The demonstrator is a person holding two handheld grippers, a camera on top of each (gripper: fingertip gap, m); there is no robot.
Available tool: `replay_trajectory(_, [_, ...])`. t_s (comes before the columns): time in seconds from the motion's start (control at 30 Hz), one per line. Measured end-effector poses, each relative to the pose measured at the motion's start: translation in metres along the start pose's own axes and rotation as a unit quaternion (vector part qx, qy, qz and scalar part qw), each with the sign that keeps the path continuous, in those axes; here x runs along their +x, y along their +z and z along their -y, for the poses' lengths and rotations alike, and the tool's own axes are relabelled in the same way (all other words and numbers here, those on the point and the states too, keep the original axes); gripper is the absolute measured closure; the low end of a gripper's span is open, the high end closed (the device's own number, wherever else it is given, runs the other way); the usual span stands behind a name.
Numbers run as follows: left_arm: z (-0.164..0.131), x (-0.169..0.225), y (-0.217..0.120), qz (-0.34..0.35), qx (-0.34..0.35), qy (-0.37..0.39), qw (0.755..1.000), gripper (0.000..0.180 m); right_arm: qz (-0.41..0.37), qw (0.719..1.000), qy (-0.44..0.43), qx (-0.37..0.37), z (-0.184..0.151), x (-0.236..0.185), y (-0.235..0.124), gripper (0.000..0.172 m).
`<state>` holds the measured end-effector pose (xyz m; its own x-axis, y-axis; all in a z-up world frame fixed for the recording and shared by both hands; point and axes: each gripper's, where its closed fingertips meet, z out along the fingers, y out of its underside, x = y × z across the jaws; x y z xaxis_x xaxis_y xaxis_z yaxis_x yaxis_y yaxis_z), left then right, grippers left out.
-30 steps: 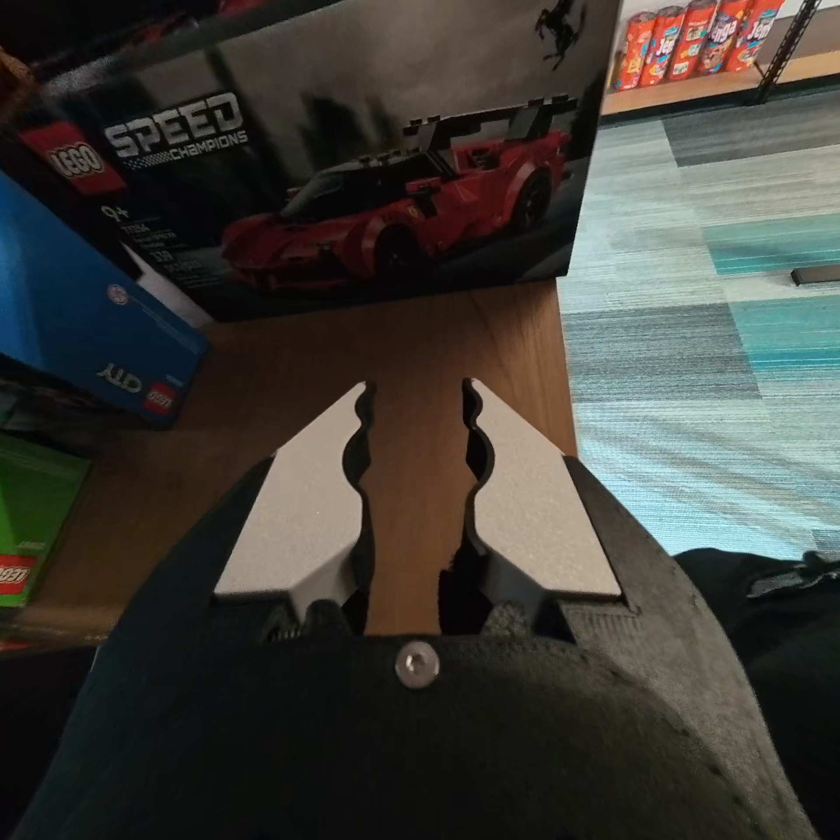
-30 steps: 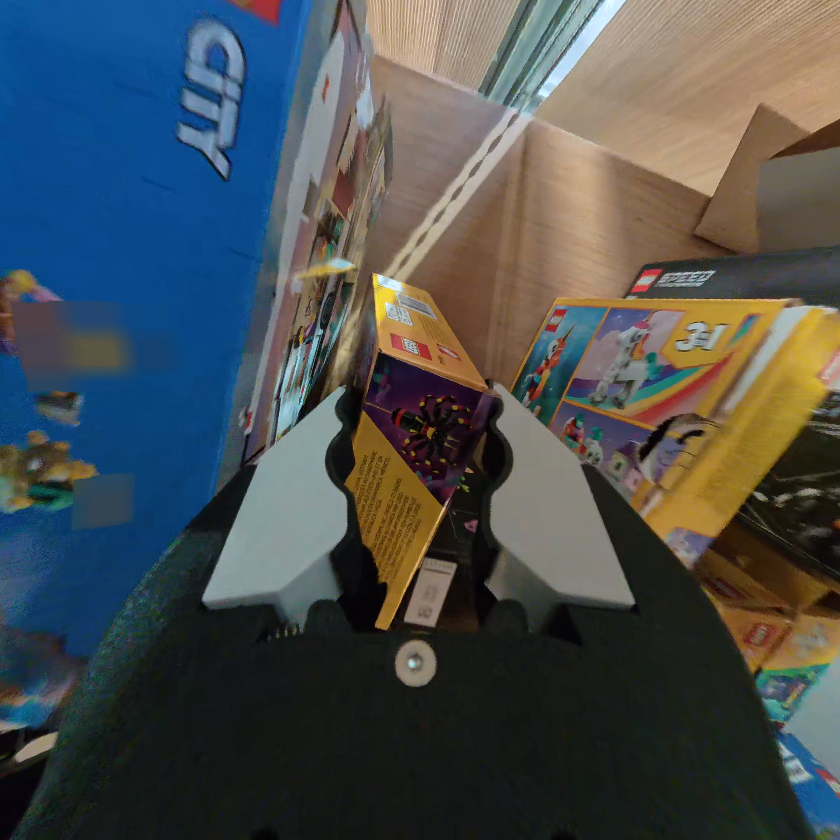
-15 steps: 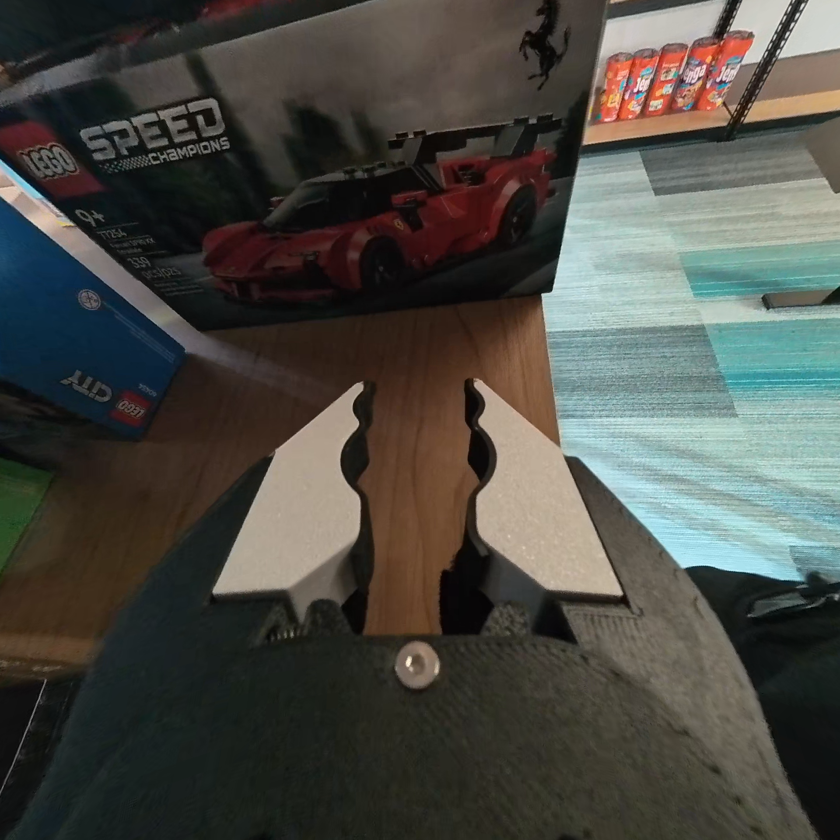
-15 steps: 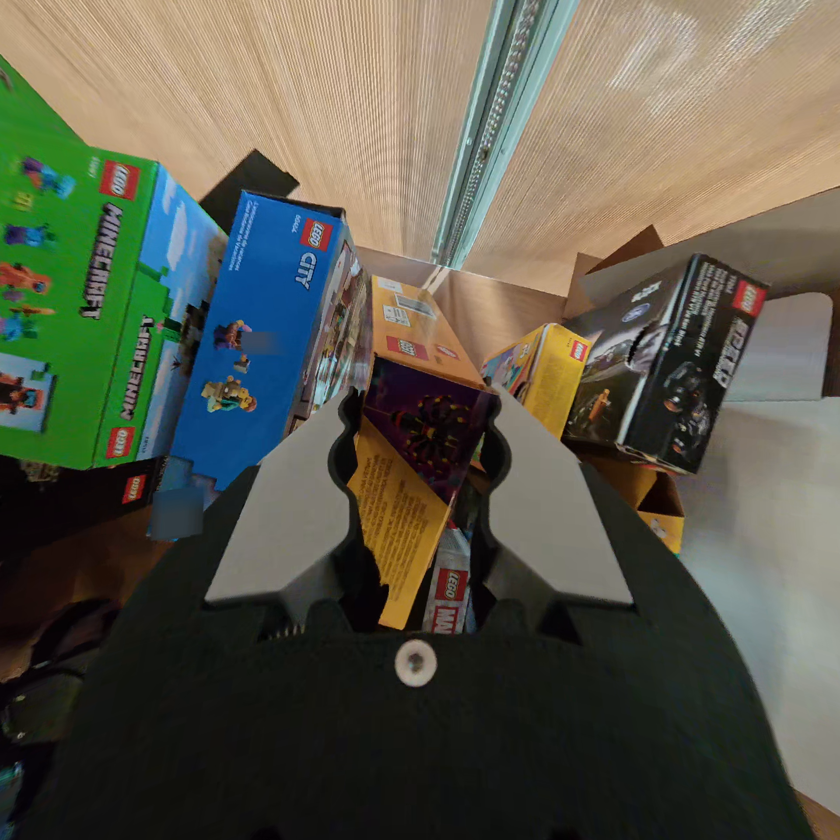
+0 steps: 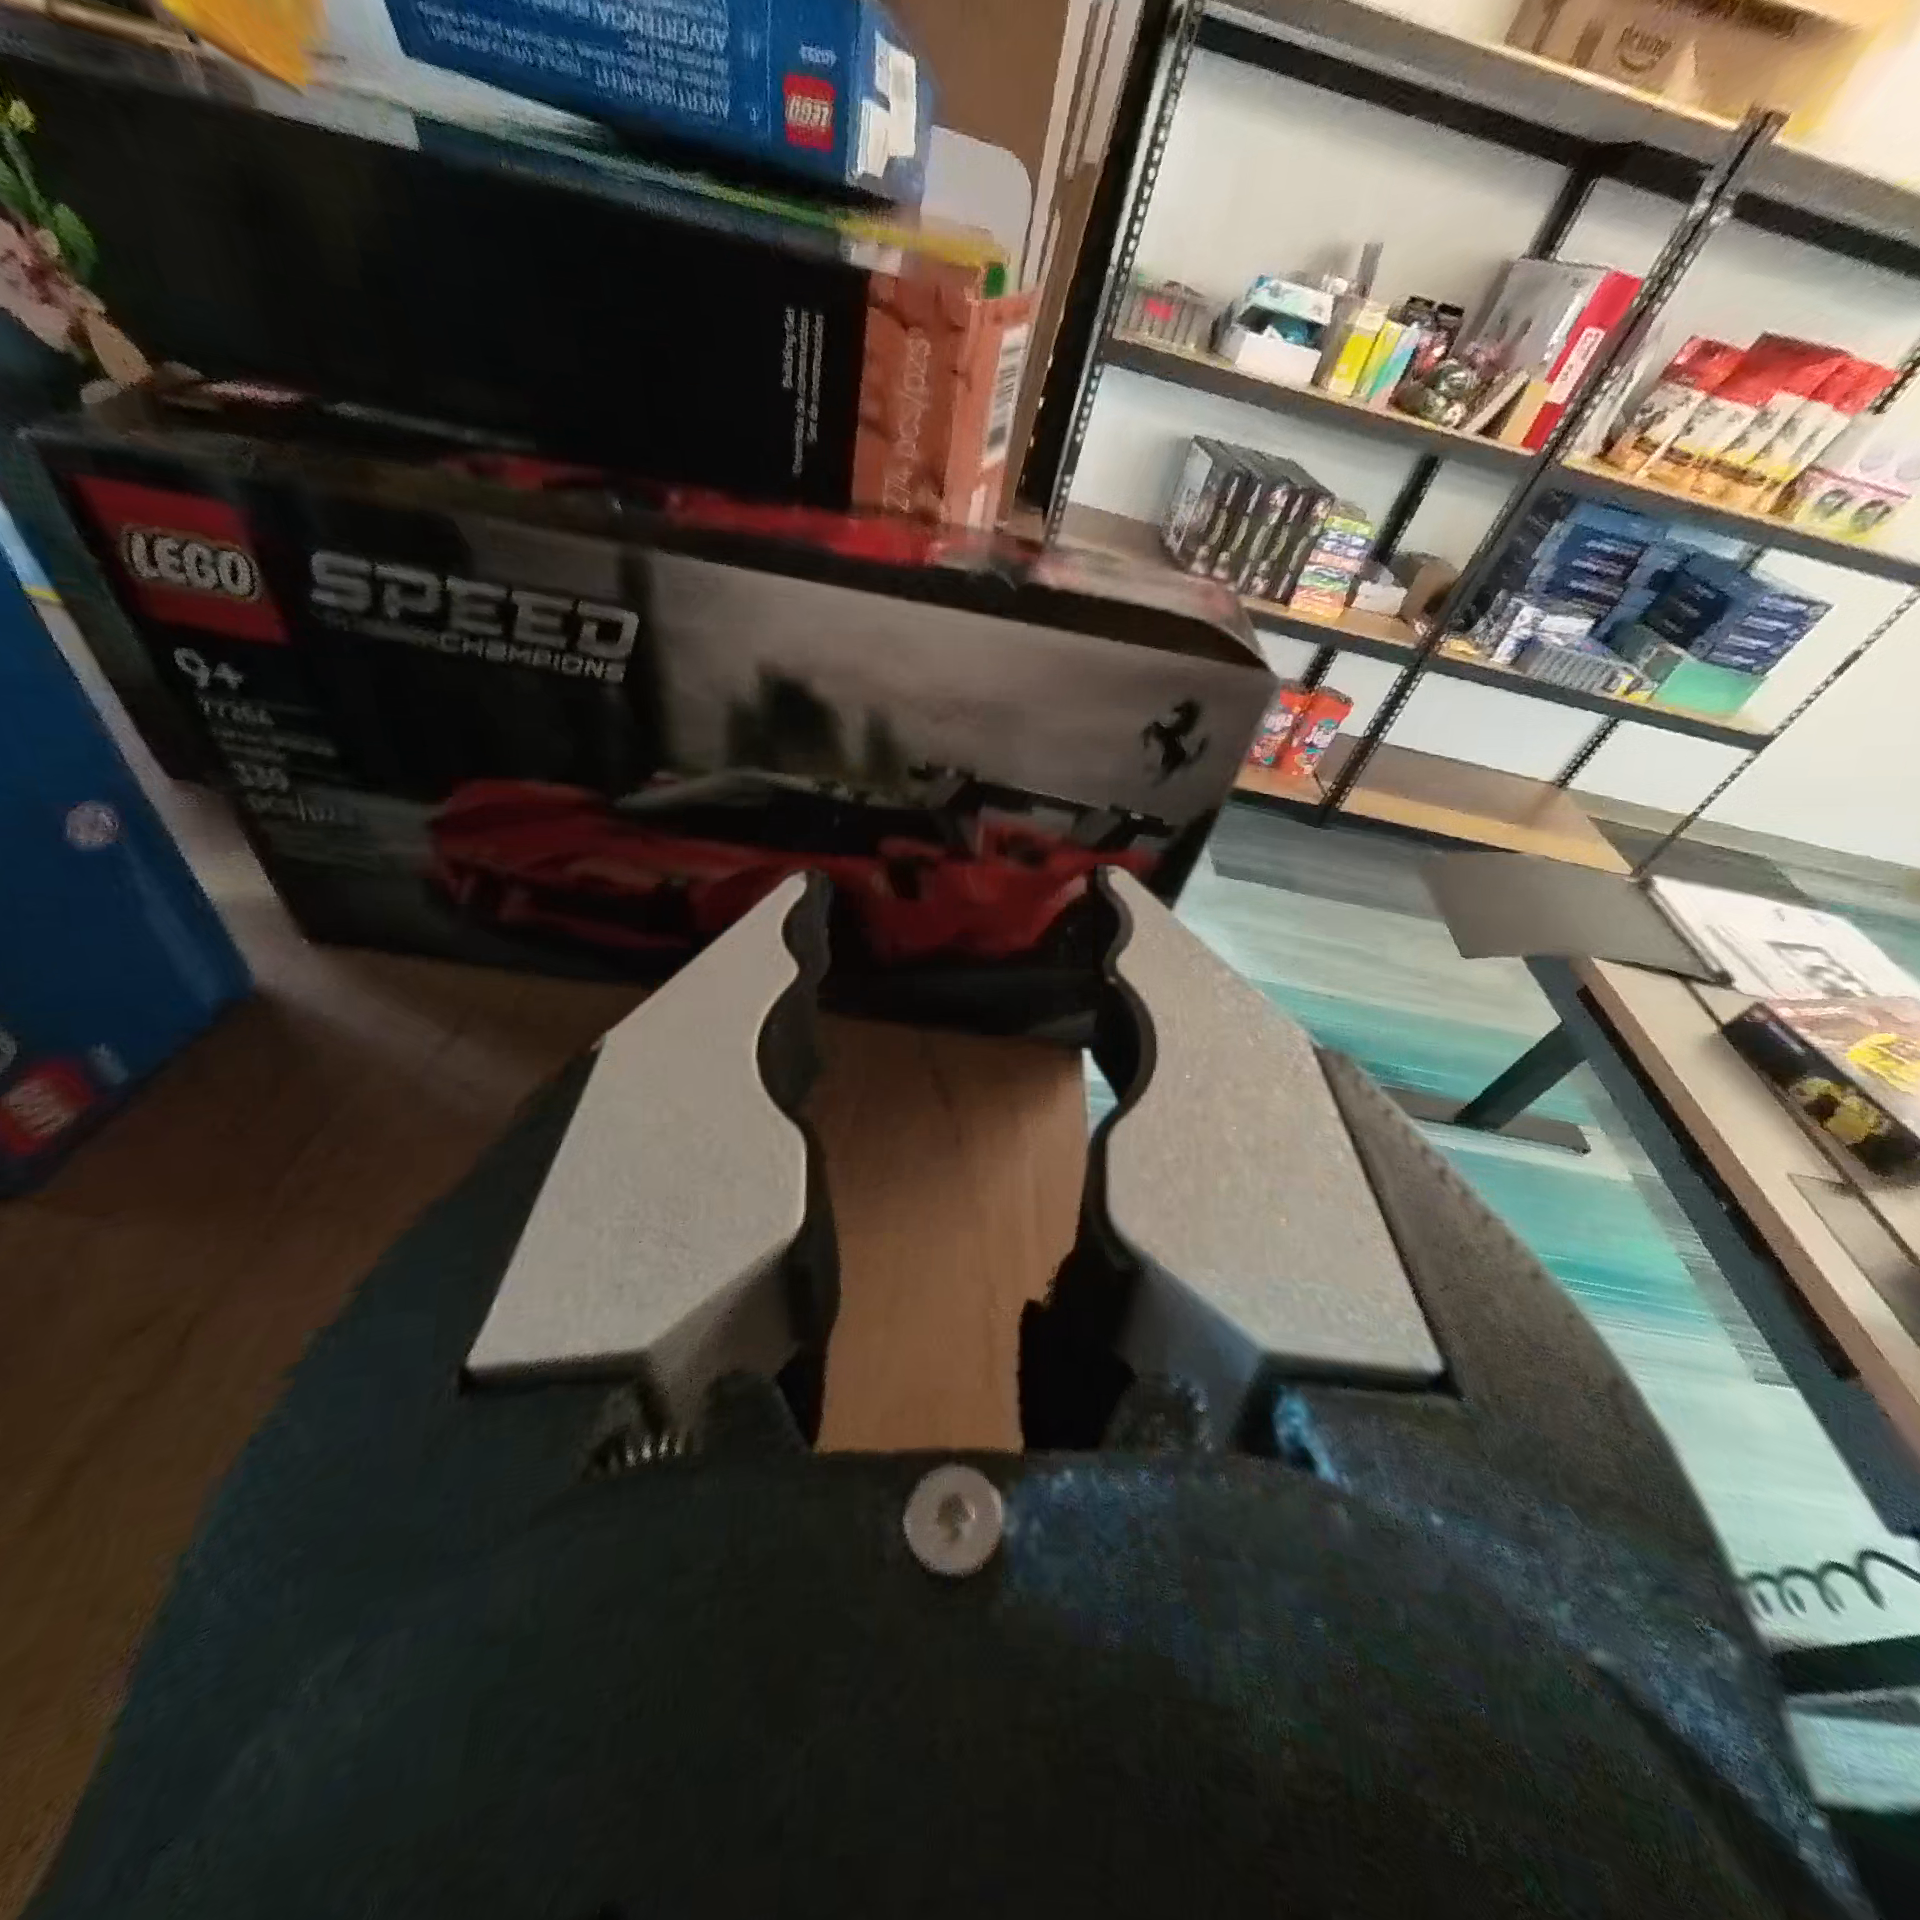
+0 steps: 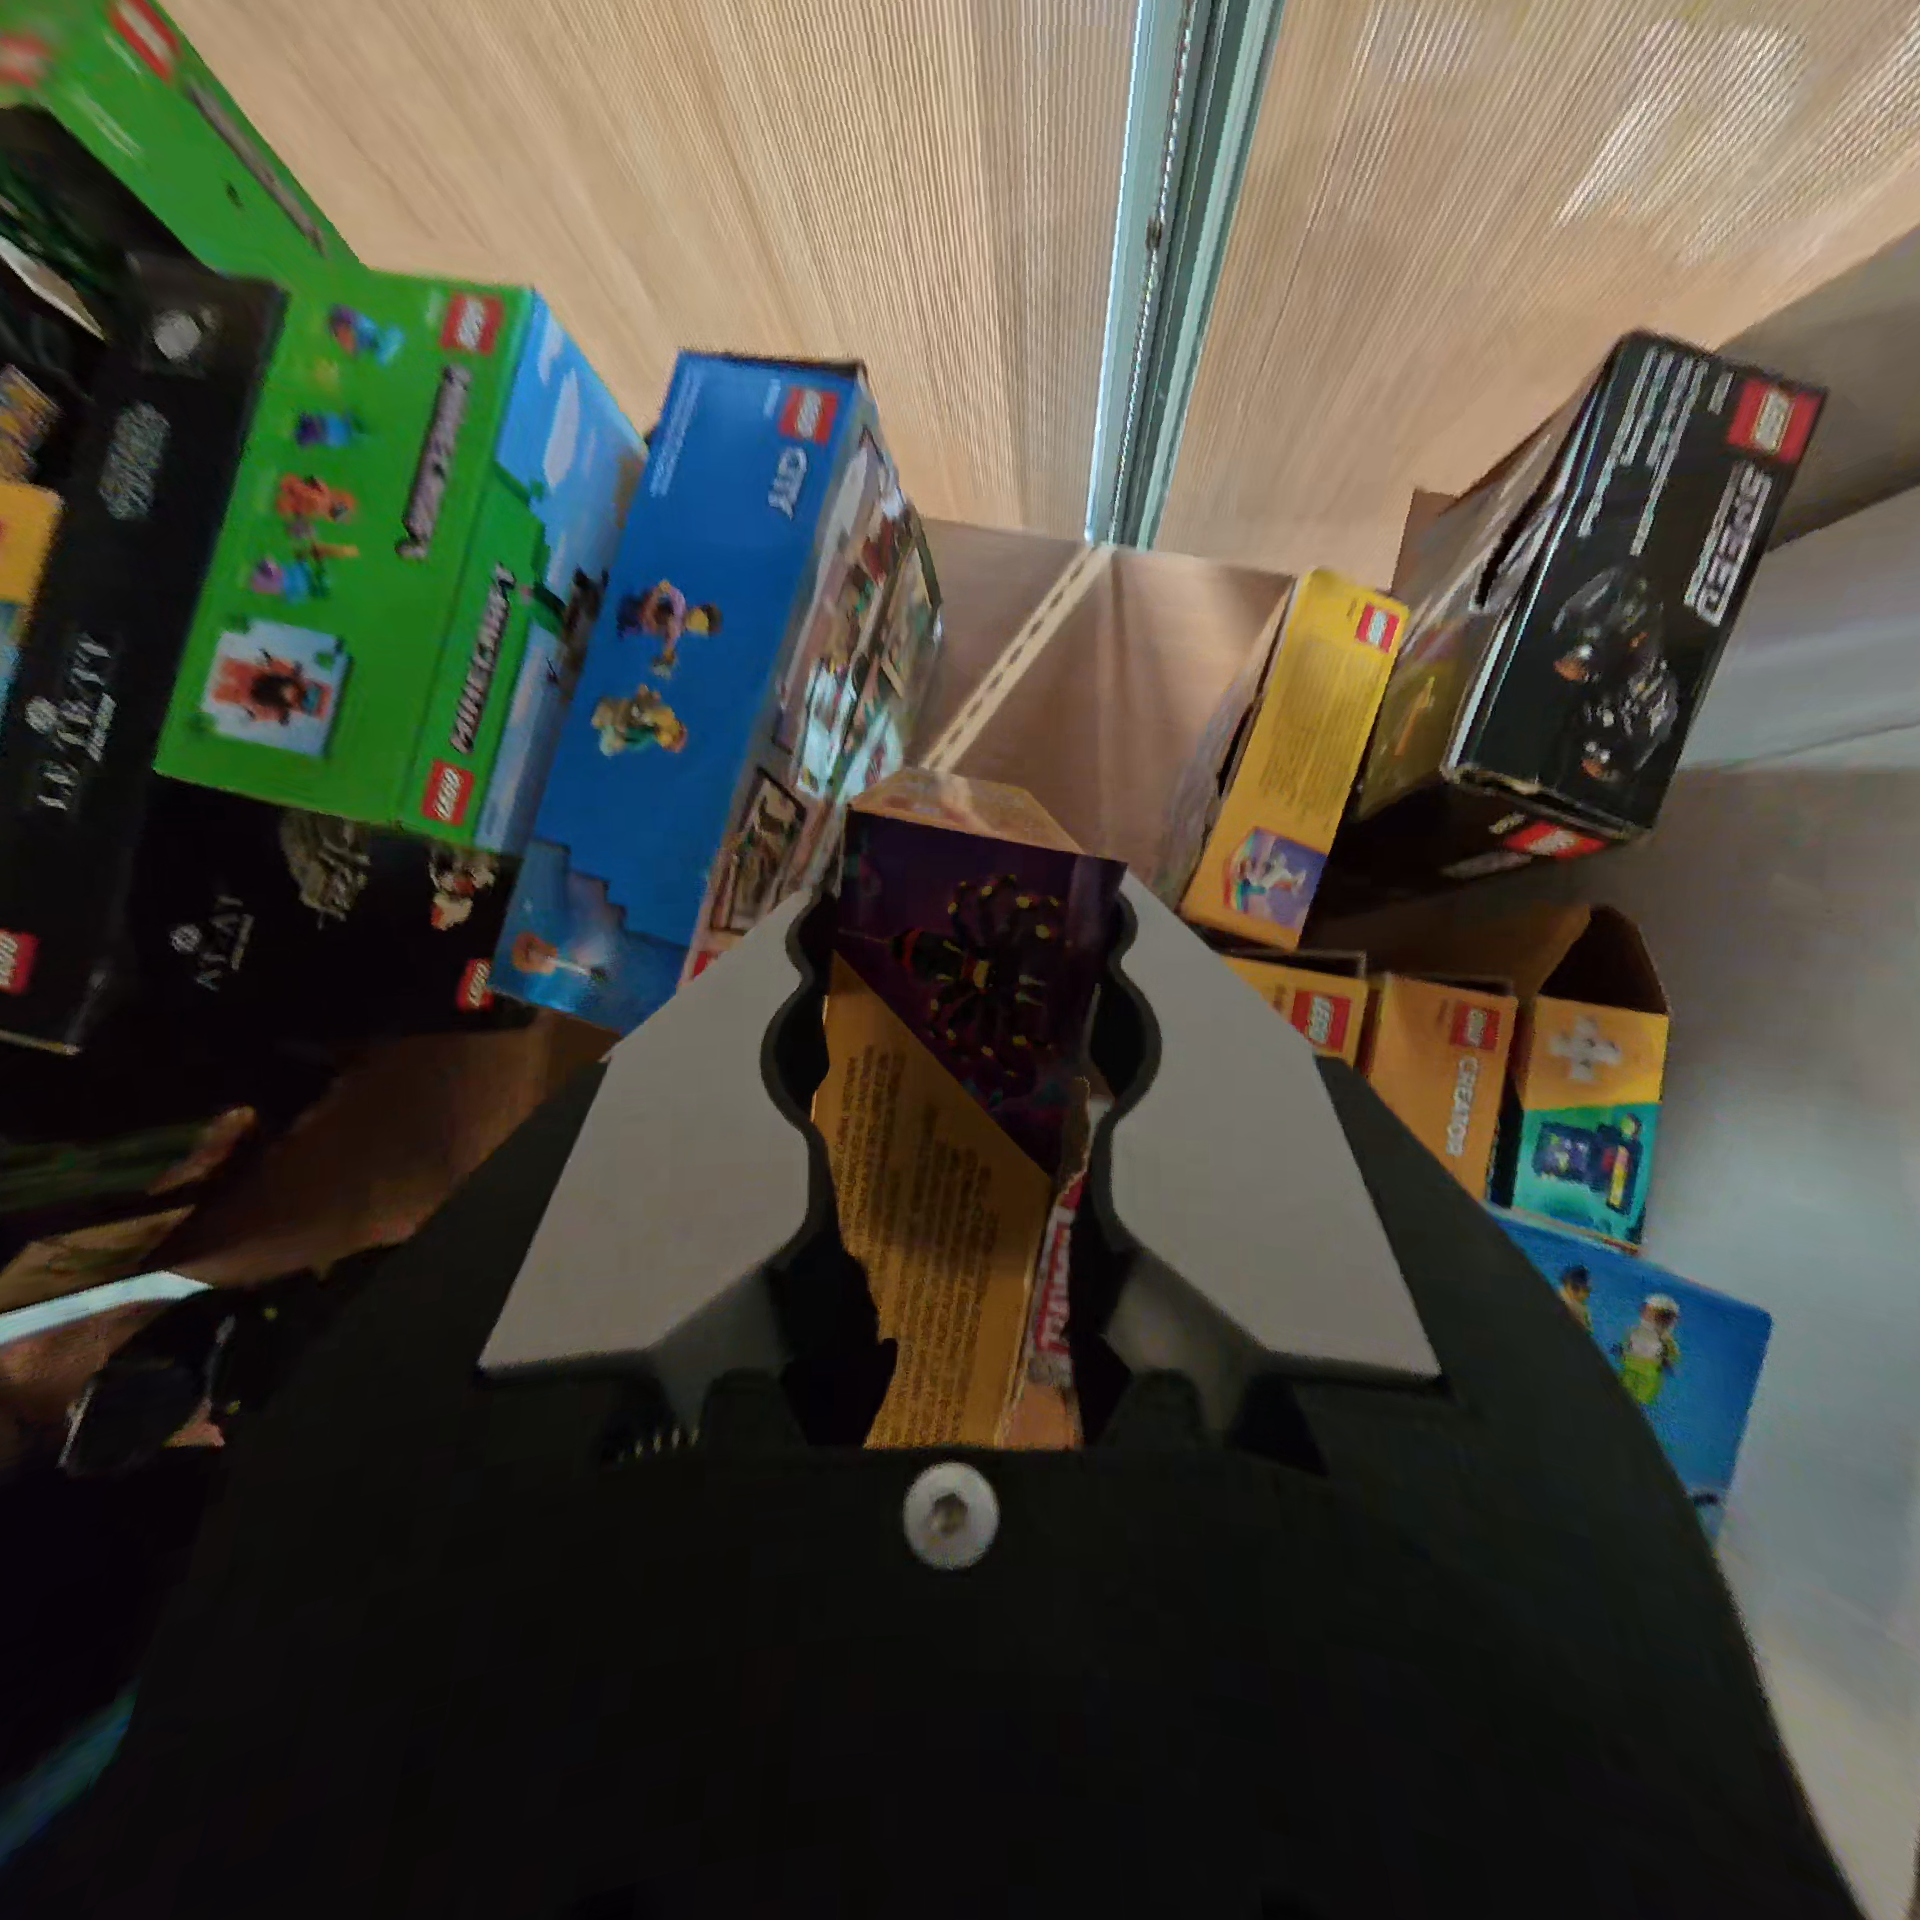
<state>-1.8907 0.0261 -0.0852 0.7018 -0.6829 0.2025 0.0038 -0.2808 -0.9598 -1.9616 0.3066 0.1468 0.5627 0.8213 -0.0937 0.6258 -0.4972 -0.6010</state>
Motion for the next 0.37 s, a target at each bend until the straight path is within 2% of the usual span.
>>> replay_trajectory(0.03, [0.002,-0.001,0.004,0.004,0.001,0.005,1.0,0.132,-0.001,1.0,-0.005,-0.003,-0.004,-0.002,-0.001,0.124])
replay_trajectory(0.2, [0.016,0.0,0.01,0.008,0.036,-0.007,0.999,0.131,0.014,1.0,-0.026,-0.002,-0.018,-0.015,-0.014,0.125])
replay_trajectory(0.37, [0.038,-0.008,0.006,0.018,0.097,-0.028,0.995,0.116,0.064,0.997,-0.042,0.01,-0.033,-0.041,-0.03,0.126])
